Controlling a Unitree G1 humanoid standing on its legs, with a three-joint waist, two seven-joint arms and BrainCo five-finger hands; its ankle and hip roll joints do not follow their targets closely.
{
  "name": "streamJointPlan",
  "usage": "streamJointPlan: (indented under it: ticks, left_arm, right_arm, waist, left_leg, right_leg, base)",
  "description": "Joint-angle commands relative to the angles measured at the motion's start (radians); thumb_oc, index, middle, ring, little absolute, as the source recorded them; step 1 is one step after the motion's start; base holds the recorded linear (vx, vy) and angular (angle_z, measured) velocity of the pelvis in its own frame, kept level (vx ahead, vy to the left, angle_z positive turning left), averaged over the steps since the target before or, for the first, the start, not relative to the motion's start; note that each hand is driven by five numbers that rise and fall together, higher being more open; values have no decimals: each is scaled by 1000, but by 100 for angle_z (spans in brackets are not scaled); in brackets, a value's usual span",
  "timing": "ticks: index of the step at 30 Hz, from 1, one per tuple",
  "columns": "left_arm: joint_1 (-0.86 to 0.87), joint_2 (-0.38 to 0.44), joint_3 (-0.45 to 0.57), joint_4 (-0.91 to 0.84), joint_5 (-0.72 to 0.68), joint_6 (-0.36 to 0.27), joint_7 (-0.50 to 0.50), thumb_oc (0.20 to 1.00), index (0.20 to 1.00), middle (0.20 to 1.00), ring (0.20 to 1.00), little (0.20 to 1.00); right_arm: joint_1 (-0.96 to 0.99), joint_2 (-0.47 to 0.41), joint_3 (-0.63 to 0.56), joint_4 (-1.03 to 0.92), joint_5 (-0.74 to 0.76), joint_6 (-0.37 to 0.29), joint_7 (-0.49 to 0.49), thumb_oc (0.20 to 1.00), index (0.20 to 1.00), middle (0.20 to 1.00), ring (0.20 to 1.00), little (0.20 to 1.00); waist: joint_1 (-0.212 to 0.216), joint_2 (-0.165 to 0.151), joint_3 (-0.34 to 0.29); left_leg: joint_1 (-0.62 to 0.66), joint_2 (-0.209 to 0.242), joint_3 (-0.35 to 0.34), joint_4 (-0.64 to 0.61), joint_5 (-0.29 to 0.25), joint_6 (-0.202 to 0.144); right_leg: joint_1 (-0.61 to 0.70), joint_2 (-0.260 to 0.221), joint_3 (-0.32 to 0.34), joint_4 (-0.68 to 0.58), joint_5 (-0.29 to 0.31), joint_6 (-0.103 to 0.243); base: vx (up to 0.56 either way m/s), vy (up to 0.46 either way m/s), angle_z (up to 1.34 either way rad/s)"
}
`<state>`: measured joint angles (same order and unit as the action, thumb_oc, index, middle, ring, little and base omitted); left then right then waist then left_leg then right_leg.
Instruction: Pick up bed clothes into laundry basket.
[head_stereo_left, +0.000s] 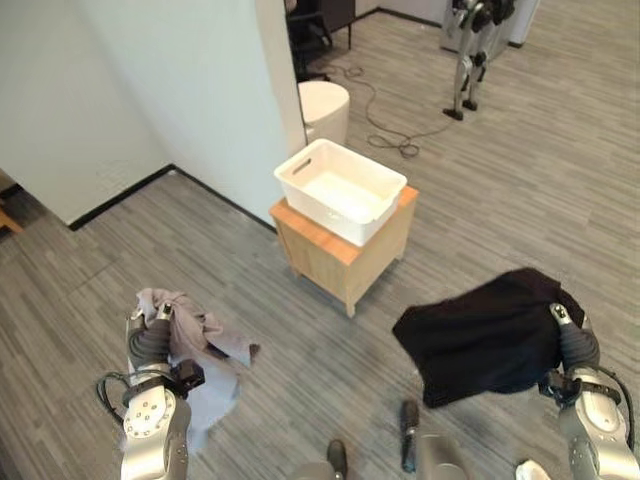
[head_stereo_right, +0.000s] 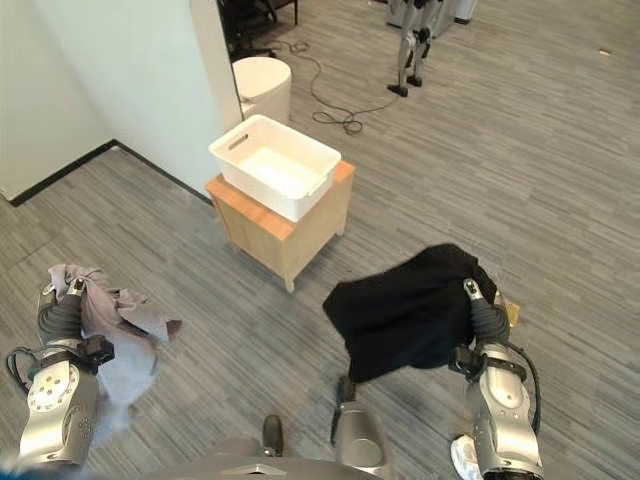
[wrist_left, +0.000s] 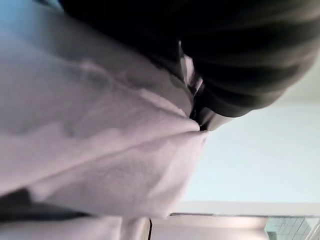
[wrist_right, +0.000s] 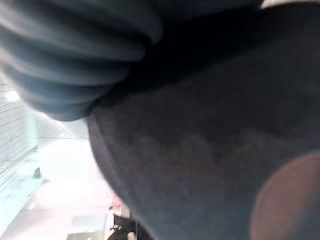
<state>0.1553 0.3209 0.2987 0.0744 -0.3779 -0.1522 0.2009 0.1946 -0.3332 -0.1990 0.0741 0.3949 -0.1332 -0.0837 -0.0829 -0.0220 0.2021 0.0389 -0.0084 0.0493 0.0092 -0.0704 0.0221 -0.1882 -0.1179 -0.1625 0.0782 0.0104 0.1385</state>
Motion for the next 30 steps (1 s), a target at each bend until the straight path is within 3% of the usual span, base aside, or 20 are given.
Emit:
streamJointPlan:
  ticks: [1,2,5,7,8,10,12,15,16,19,20,24,27,28,29,30]
  left_arm:
    - [-62,73,18,-54,26,-99,1,200,200,200,200,200]
    - [-60,68,15,-47,18,-103,0,200,200,200,200,200]
    - [-60,26,14,-59,-46,-113,12,200,200,200,200,200]
    - [-60,30,14,-53,-56,-112,3,200,200,200,200,200]
    - [-58,28,14,-53,-64,-115,10,200,200,200,200,200]
    - [-58,23,15,-46,-80,-107,18,200,200,200,200,200]
    - [-51,12,10,-45,-98,-112,18,200,200,200,200,200]
    - [-41,-1,1,-33,-105,-107,22,200,200,200,200,200]
    - [-33,-9,2,-33,-105,-107,25,200,200,200,200,200]
    - [-17,-12,11,-32,-92,-108,21,200,200,200,200,200]
    - [-16,-10,14,-32,-88,-108,20,200,200,200,200,200]
    - [-23,5,14,-37,-80,-116,16,200,200,200,200,200]
    - [-50,44,-5,-52,-76,-120,14,200,200,200,200,200]
    - [-53,43,-4,-50,-76,-120,15,200,200,200,200,200]
    - [-62,65,-17,-50,-77,-118,14,200,200,200,200,200]
    - [-63,63,-15,-49,-77,-118,14,200,200,200,200,200]
  right_arm:
    - [-64,-45,-58,-40,30,-80,-6,200,200,200,200,200]
    - [-74,-56,-58,-35,29,-82,-11,200,200,200,200,200]
    - [-113,-71,-56,-31,109,-109,-9,200,200,200,200,200]
    - [-112,-95,-65,-22,106,-101,-22,200,200,200,200,200]
    - [-111,-103,-71,-14,103,-98,-34,200,200,200,200,200]
    - [-107,-112,-81,-19,101,-91,-50,200,200,200,200,200]
    - [-96,-107,-93,-31,105,-92,-52,200,200,200,200,200]
    - [-87,-121,-88,-30,76,-80,-49,200,200,200,200,200]
    - [-92,-124,-80,-25,67,-78,-45,200,200,200,200,200]
    - [-108,-133,-67,-14,43,-73,-38,200,200,200,200,200]
    - [-111,-134,-65,-18,35,-69,-38,200,200,200,200,200]
    - [-143,-148,-55,-17,5,-62,-33,200,200,200,200,200]
    - [-224,-240,-58,82,-42,-40,-60,200,200,200,200,200]
    - [-230,-243,-55,89,-41,-42,-60,200,200,200,200,200]
    - [-266,-297,-38,128,-58,-22,-48,200,200,200,200,200]
    - [-272,-300,-35,134,-57,-24,-47,200,200,200,200,200]
  waist:
    - [-32,8,-34]
    - [-27,15,-41]
    - [-6,1,-21]
    - [21,-30,0]
    - [30,-31,8]
    - [37,-35,16]
    - [46,-28,12]
    - [60,-6,1]
    - [72,2,-6]
    - [86,10,-21]
    - [88,9,-25]
    - [102,4,-43]
    - [107,-9,-73]
    - [110,-10,-73]
    - [115,-17,-74]
    - [118,-17,-73]
  left_leg:
    - [225,43,-85,15,-85,-74]
    - [212,53,-77,73,-56,-91]
    - [46,75,-39,494,104,-144]
    - [-56,62,-4,648,121,-137]
    - [-94,83,25,660,116,-128]
    - [-153,164,84,588,134,-122]
    - [-166,195,91,458,123,-125]
    - [-166,147,11,201,130,-132]
    - [-172,131,-39,124,158,-143]
    - [-172,114,-87,8,222,-171]
    - [-168,110,-72,-7,231,-174]
    - [-161,89,-64,36,182,-159]
    - [-141,54,-37,55,114,-112]
    - [-141,51,-32,55,112,-108]
    - [-108,32,-27,44,89,-73]
    - [-107,30,-21,42,89,-69]
  right_leg:
    - [0,69,-28,-15,57,-26]
    - [19,71,-36,-9,41,-33]
    - [127,76,-49,-32,7,-88]
    - [189,68,-40,-50,-21,-115]
    - [216,69,-41,-56,-35,-122]
    - [256,50,-51,-66,-53,-123]
    - [278,40,-52,-74,-72,-114]
    - [305,32,-42,-85,-95,-95]
    - [318,33,-33,-93,-102,-90]
    - [362,37,-15,-117,-112,-83]
    - [374,37,-10,-127,-113,-81]
    - [408,17,3,-139,-121,-62]
    - [398,-58,11,-99,-104,-14]
    - [392,-62,16,-92,-108,-11]
    - [344,-99,26,31,-57,2]
    - [333,-103,34,46,-63,5]
  base:
    - [348,-198,55]
    - [314,-187,54]
    - [280,-234,26]
    - [278,-262,-5]
    - [263,-172,-20]
    - [286,-85,-4]
    - [316,23,24]
    - [293,102,20]
    - [320,85,5]
    - [327,70,-19]
    - [285,79,-27]
    - [231,145,-36]
    - [231,253,-34]
    - [189,255,-17]
    - [110,184,-8]
    - [160,299,-21]
